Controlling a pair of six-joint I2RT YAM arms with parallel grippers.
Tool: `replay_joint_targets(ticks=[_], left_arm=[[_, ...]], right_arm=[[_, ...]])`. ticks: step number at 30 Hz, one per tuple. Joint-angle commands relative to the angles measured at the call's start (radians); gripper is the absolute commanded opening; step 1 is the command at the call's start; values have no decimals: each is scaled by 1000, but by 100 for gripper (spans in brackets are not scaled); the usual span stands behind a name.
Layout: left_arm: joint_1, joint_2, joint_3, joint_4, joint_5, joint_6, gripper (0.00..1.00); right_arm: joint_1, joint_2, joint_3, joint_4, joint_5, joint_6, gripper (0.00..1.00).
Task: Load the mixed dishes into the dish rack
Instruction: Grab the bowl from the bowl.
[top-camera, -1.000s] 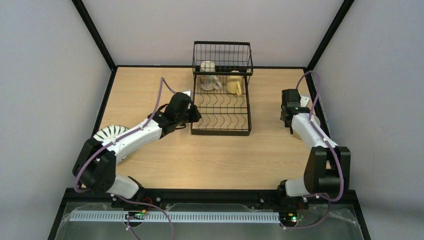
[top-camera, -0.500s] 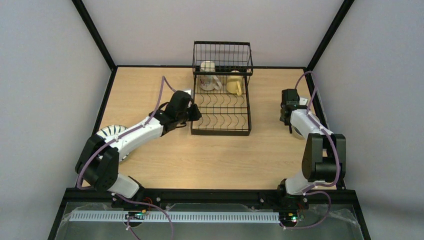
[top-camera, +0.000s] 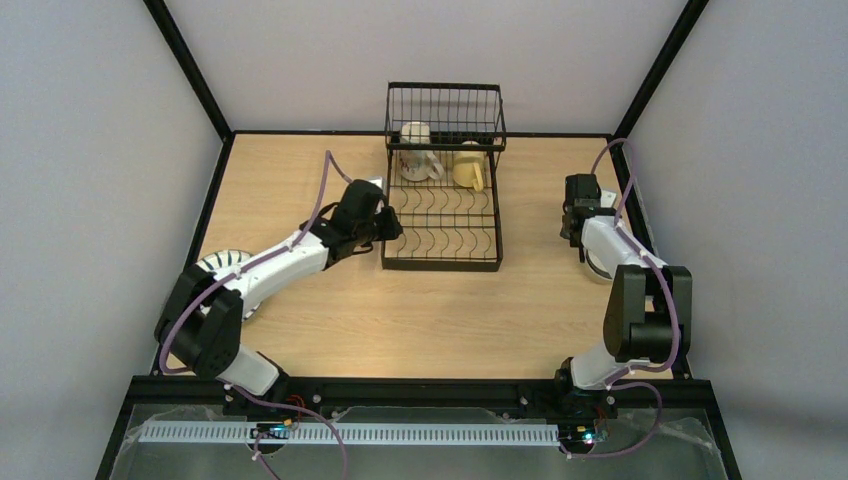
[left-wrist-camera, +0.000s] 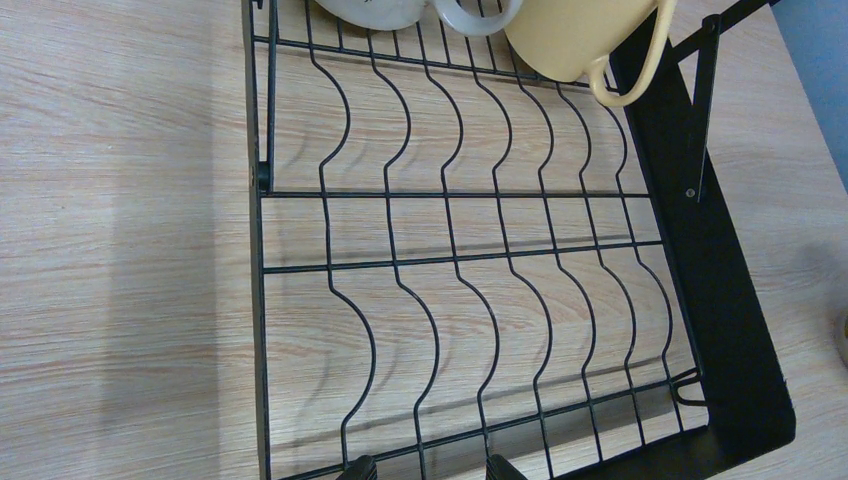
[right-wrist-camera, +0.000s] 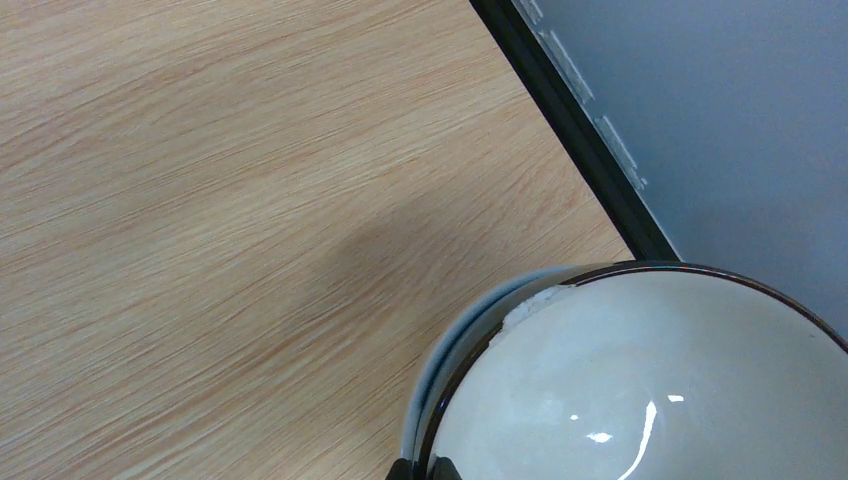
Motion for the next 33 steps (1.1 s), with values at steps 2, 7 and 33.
replay_joint_targets(ticks=[2, 7, 33], left_arm=[[6, 21, 33, 17, 12, 9, 61], [6, 20, 34, 16, 12, 10, 61], [6, -3, 26, 15, 19, -3, 61]], right_arm=[[-2, 20, 23, -10, -3, 11, 0], [-2, 19, 33, -16, -1, 13, 0], [-2, -98, 89, -31, 29, 3, 0]])
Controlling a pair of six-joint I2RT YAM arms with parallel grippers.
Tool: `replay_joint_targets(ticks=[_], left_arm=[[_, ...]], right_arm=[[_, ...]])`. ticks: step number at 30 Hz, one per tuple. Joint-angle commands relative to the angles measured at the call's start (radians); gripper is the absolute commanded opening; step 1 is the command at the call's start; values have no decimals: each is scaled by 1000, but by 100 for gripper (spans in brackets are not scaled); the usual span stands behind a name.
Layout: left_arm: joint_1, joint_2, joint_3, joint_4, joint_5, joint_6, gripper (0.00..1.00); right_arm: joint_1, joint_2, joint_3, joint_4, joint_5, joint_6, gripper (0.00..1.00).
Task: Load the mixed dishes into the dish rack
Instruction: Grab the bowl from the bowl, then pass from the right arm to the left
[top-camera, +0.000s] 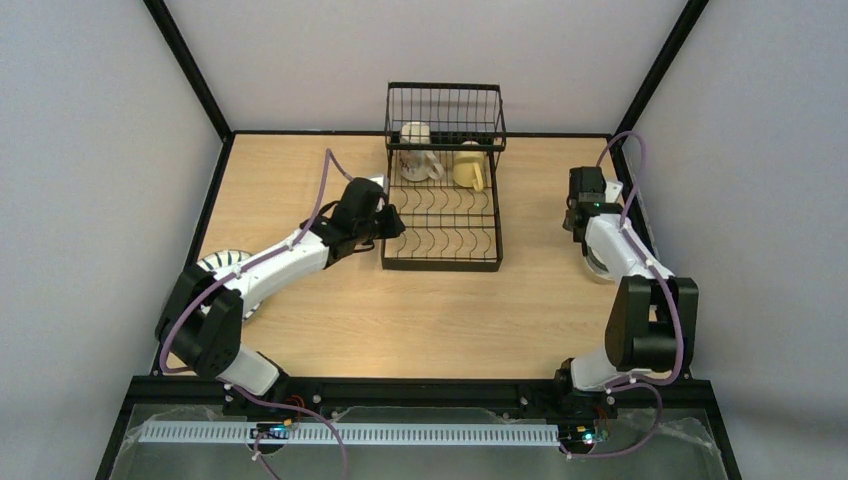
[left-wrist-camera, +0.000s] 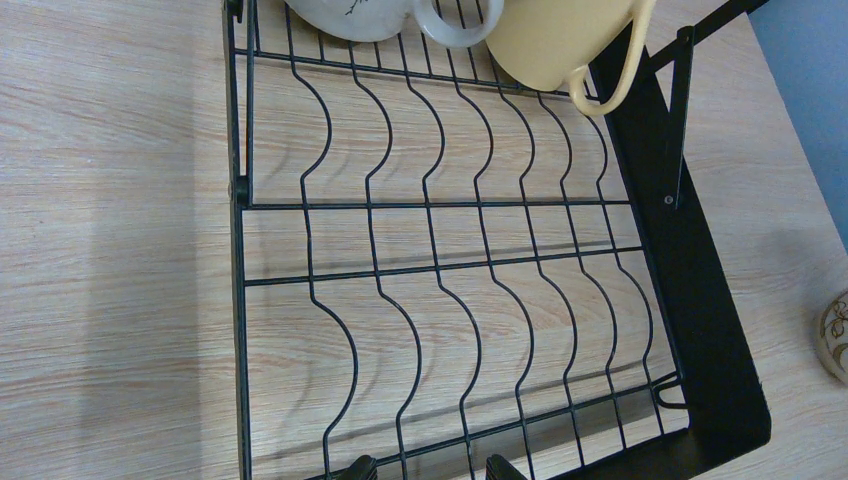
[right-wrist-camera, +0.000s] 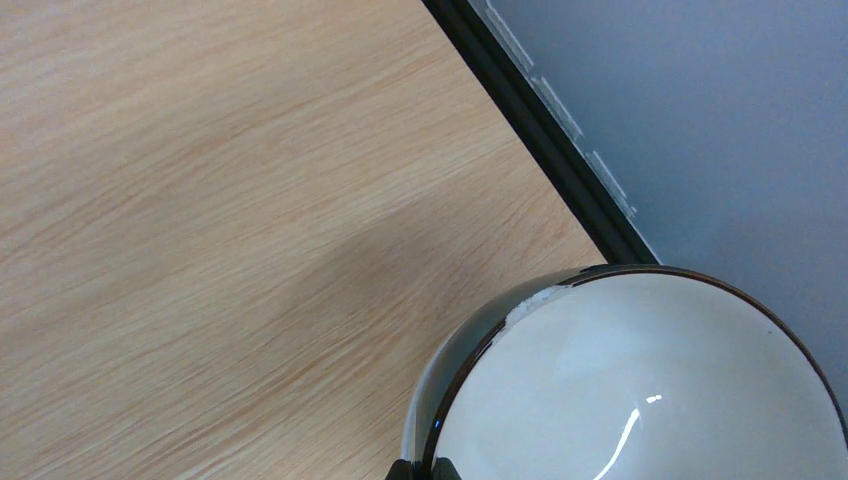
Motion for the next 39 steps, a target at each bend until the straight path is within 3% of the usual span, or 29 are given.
replay_joint_targets(ticks=[1, 13, 26, 39], left_arm=[[6, -10, 11, 5, 5, -2, 61], [6, -19, 22, -2, 6, -6, 61], [6, -30, 17, -5, 25, -22, 61], [5, -25, 36, -16, 34, -6, 61]], right_arm=[[-1, -55, 43, 8, 31, -3, 0], [-1, -108, 96, -10, 9, -21, 0], [17, -152, 141, -10, -114, -67, 0], [288, -110, 214, 0, -349, -291, 0]])
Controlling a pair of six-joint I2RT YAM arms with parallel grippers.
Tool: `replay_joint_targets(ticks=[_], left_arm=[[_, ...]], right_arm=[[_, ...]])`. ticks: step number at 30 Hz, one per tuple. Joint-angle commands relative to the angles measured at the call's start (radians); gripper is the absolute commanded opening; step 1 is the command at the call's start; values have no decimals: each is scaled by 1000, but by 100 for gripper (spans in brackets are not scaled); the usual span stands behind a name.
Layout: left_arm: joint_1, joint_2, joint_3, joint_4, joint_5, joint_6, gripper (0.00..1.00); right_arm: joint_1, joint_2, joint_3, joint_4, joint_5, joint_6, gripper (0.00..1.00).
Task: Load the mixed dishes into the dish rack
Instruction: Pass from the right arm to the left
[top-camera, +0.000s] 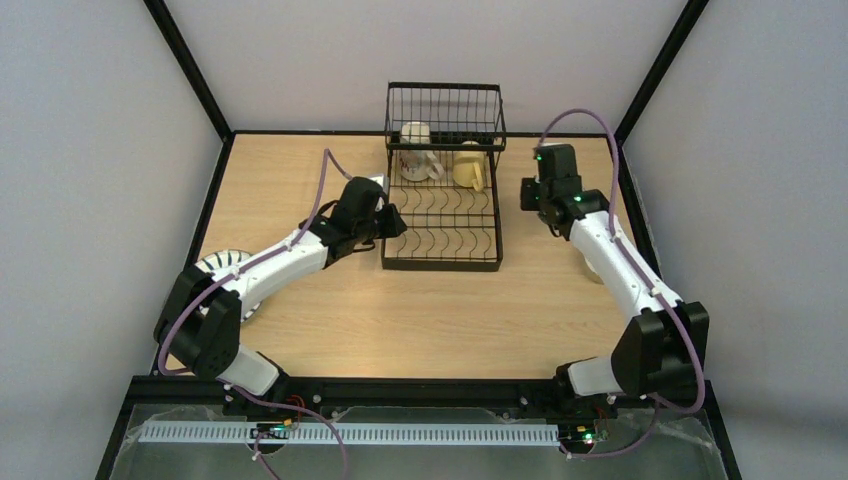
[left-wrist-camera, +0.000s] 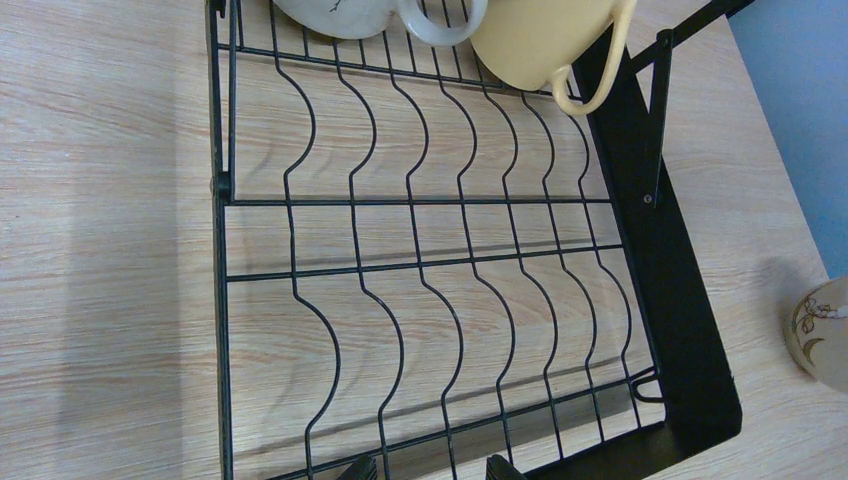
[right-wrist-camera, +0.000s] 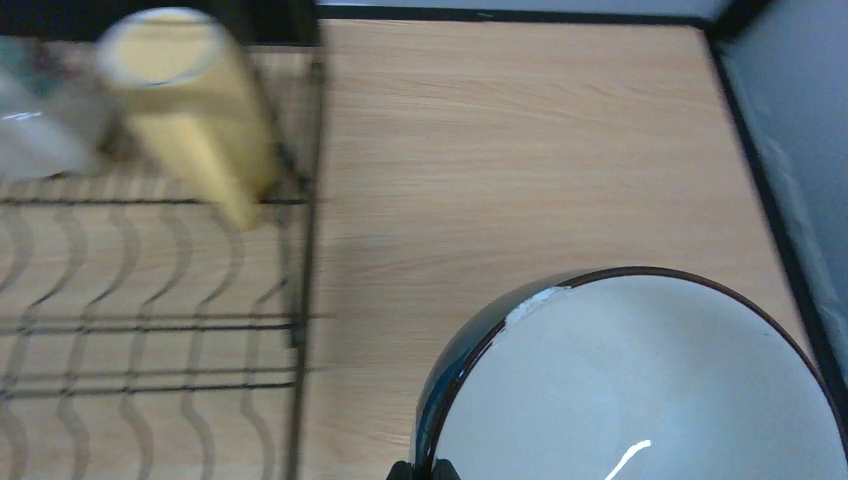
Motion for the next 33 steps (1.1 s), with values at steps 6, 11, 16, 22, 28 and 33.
replay_joint_targets(ticks=[6, 11, 16, 22, 28, 33], left_arm=[[10, -8, 59, -32, 17, 25, 62], [14, 5, 76, -41, 35, 28, 62], [20, 21, 98, -50, 56, 38, 62], [25, 54, 140, -62, 96, 55, 62], [23, 92, 177, -52, 149, 59, 62], [23, 119, 201, -39, 203, 66, 61]], right_arm=[[168, 17, 80, -16, -270, -212, 0], [268, 15, 75, -66, -353, -260, 0], [375, 3, 67, -100, -404, -283, 0], [479, 4, 67, -118, -427, -300, 0], [546, 28, 68, -135, -429, -324, 0], [569, 62, 88, -141, -428, -339, 0]])
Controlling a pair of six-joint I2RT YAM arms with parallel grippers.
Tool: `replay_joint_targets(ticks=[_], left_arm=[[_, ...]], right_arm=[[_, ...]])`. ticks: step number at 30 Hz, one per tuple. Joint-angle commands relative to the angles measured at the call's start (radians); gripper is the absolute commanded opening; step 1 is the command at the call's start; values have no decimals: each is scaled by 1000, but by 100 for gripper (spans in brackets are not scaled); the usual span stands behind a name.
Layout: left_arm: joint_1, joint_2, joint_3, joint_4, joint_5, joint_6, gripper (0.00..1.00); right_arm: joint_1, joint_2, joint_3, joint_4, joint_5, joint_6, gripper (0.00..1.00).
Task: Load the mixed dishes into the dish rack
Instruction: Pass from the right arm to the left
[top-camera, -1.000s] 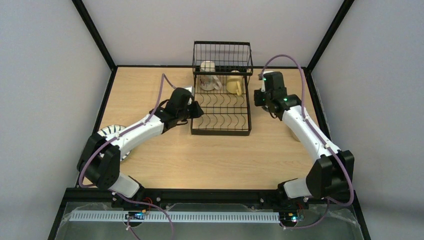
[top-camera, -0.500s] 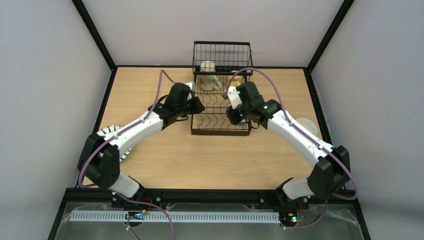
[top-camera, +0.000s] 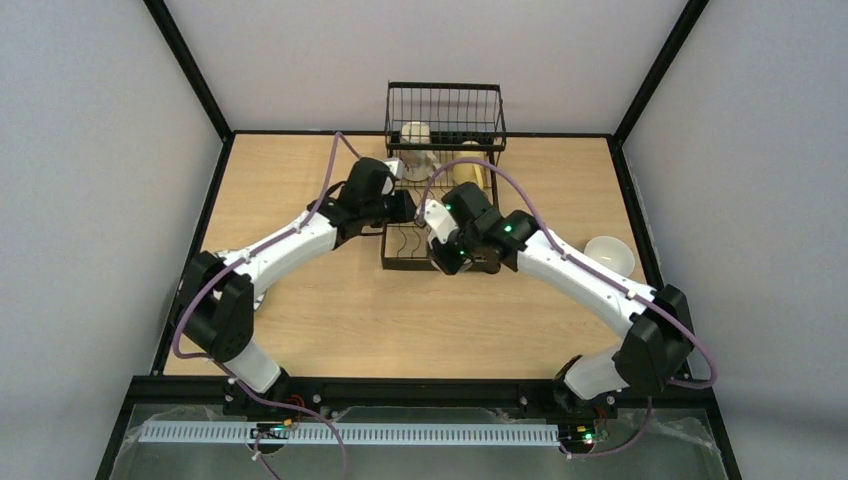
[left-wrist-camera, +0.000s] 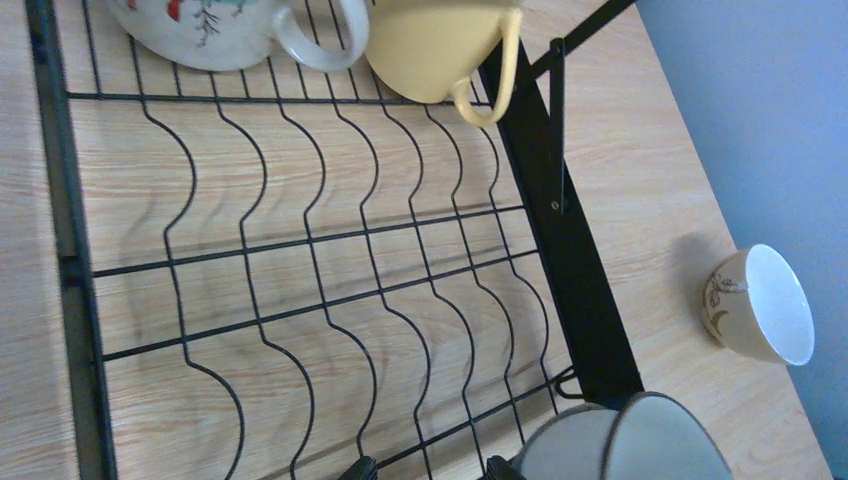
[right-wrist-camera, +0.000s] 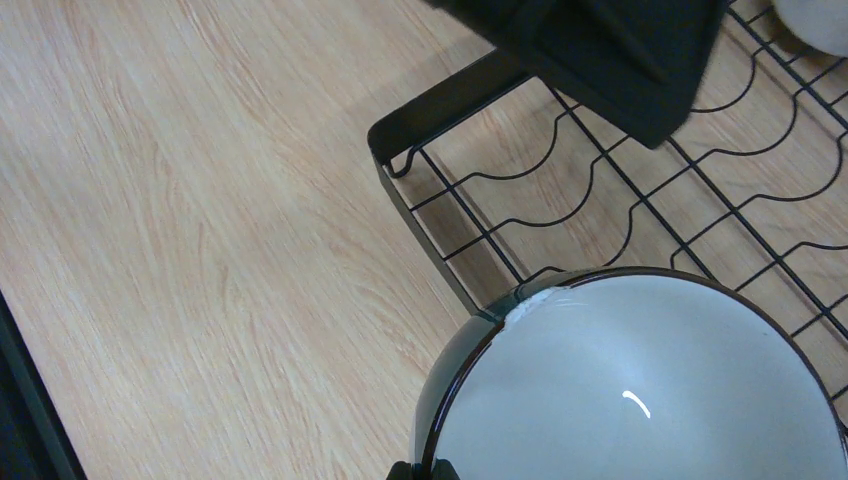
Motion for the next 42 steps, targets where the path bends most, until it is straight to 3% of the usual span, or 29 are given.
replay_joint_targets(ticks=[1, 13, 28, 35, 42], left_arm=[[6, 23, 37, 2, 78, 19, 61], [7, 42, 71, -18, 190, 87, 61], [7, 128, 177, -201, 285, 226, 60], [6, 139, 210, -263, 268, 267, 48], [6, 141, 207, -298, 255, 293, 42]], right_arm=[[17, 33, 55, -2, -1, -40, 0], [37, 99, 109, 10, -2, -50, 0], [59, 154, 189, -16, 14, -58, 0], [67, 150, 192, -26, 32, -55, 0], [74, 141, 217, -50, 50, -52, 0]])
